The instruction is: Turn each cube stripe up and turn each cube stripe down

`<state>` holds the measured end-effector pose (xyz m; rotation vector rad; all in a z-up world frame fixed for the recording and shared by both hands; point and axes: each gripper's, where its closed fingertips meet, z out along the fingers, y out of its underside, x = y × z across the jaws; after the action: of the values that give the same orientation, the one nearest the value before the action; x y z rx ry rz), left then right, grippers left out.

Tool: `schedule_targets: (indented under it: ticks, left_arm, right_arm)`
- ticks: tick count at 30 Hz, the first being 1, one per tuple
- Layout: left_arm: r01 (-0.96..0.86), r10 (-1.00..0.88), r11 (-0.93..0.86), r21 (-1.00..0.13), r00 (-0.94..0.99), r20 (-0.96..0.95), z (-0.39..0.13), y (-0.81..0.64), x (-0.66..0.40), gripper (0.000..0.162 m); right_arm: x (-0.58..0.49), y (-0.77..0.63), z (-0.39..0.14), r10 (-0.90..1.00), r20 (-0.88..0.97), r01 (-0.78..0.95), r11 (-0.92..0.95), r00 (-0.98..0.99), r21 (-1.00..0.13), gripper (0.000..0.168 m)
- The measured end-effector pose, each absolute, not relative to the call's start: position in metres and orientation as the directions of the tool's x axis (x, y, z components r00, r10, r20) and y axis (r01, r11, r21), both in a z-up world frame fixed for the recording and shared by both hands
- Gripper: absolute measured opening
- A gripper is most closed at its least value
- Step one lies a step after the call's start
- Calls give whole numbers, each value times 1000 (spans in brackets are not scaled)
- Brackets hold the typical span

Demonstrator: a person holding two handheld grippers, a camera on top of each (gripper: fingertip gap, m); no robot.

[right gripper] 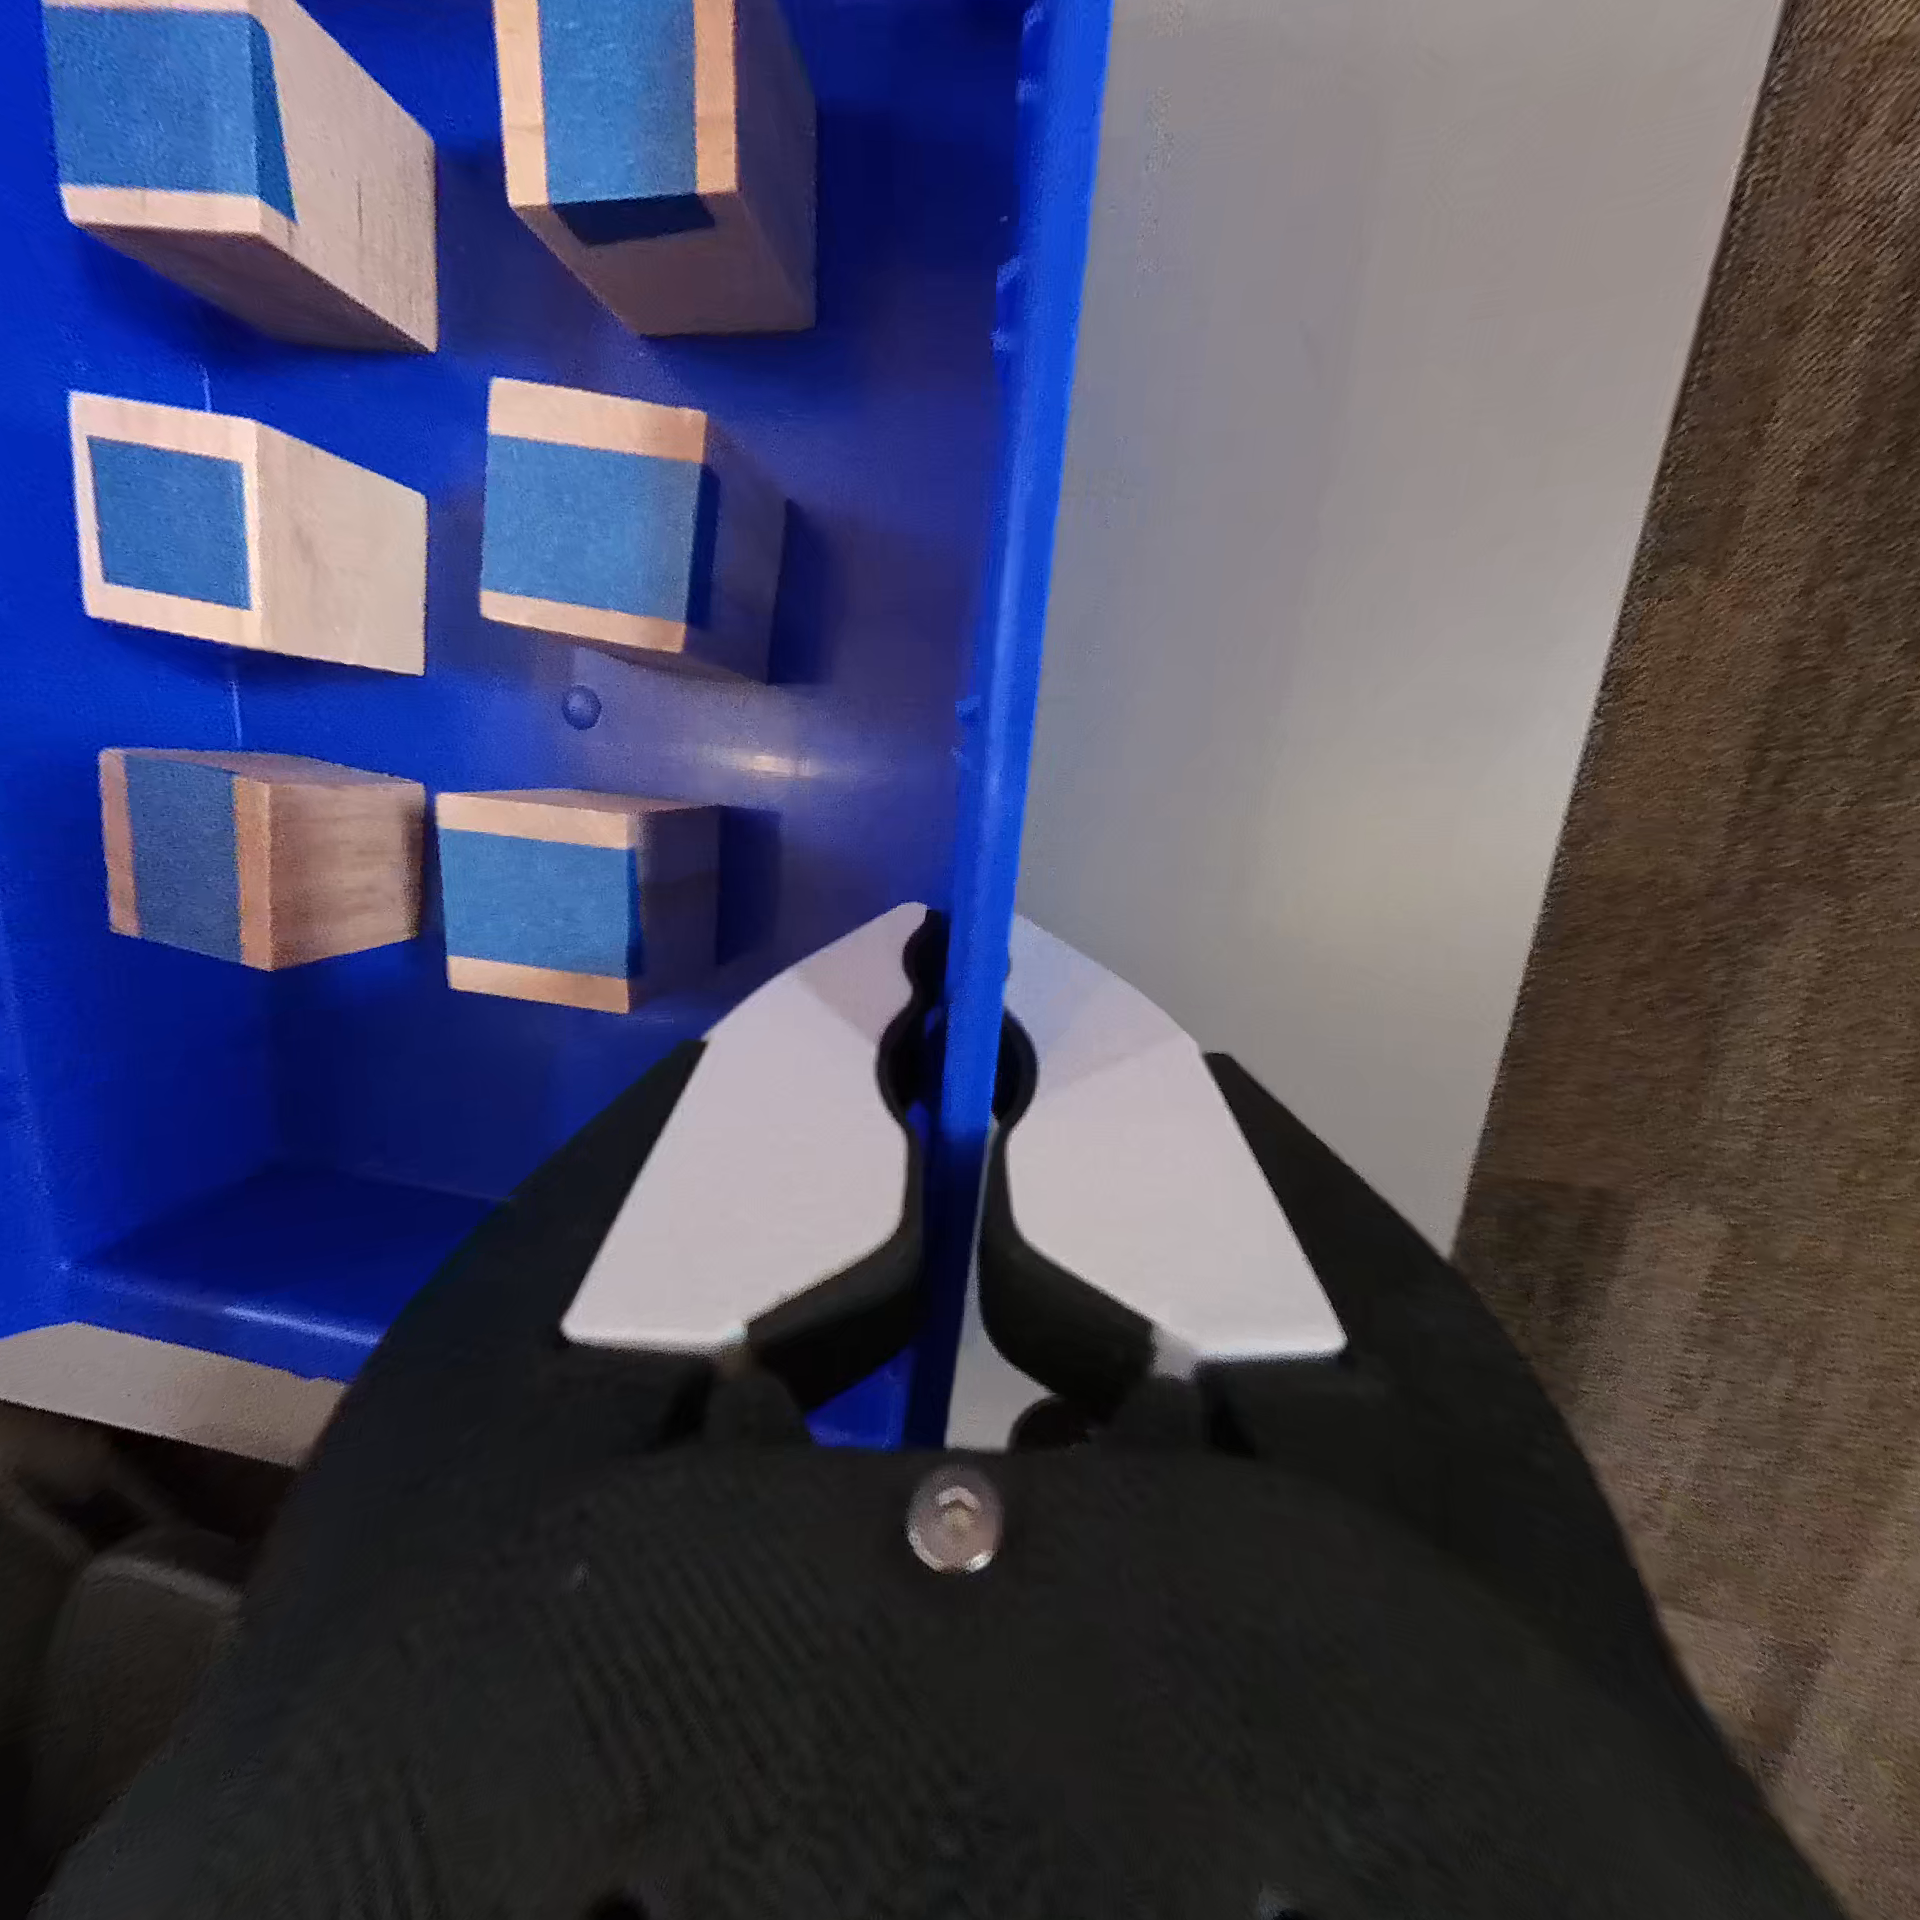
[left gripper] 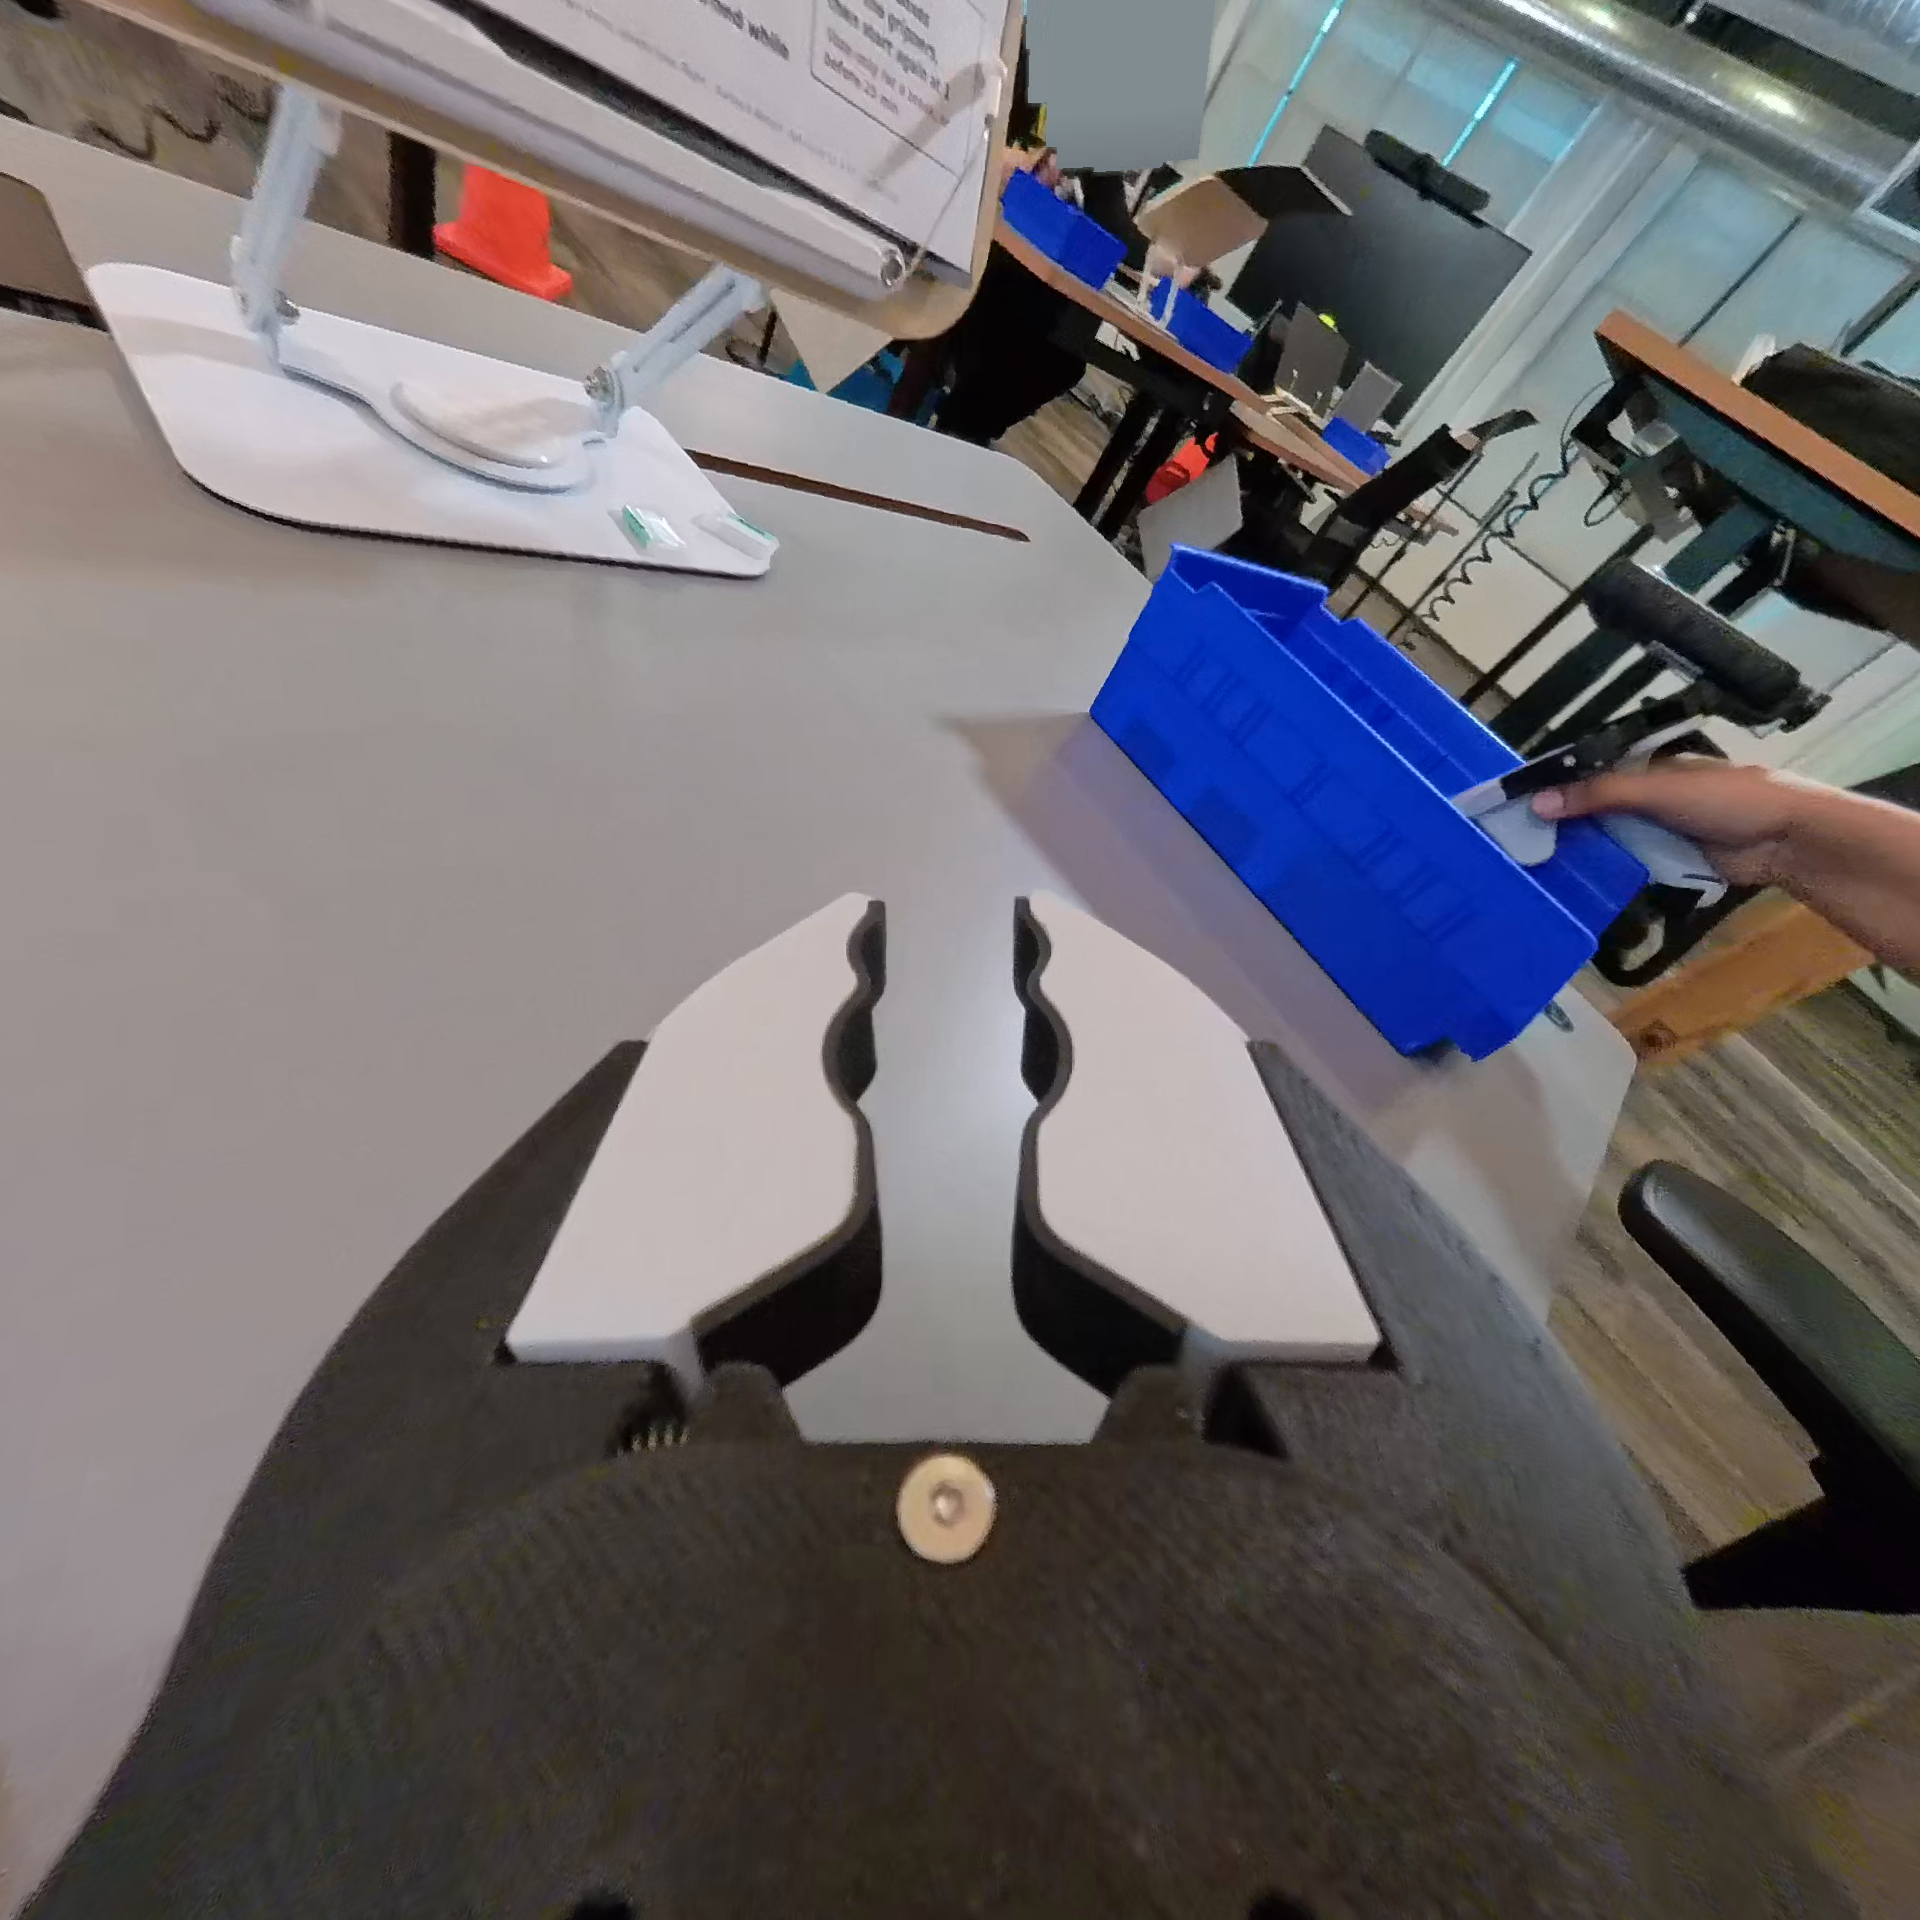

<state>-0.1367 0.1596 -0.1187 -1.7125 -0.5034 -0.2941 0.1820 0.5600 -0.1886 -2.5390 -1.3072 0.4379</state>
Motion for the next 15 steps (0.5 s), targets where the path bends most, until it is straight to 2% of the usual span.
schedule_targets:
  ticks: [3, 8, 9, 12, 15]
  left_arm:
    - [488, 267, -75, -870, 850, 454, -108, 153, -156, 37]
    - [401, 416, 68, -914, 821, 391, -53, 100, -203, 37]
    - [366, 501, 63, -928, 793, 347, -46, 81, -219, 38]
    - [298, 756, -51, -953, 635, 158, -46, 19, -271, 62]
    - [311, 838, -150, -938, 544, 46, -70, -19, -296, 69]
  right_arm:
    - [174, 550, -187, 816, -173, 732, -573, 552, -370, 5]
    - [142, 521, -183, 849, -224, 764, -528, 478, -372, 5]
    - [134, 515, -182, 858, -231, 775, -514, 459, -368, 5]
    - [109, 499, -175, 882, -236, 804, -469, 407, -366, 5]
    - [81, 482, -168, 905, -247, 823, -420, 347, -382, 5]
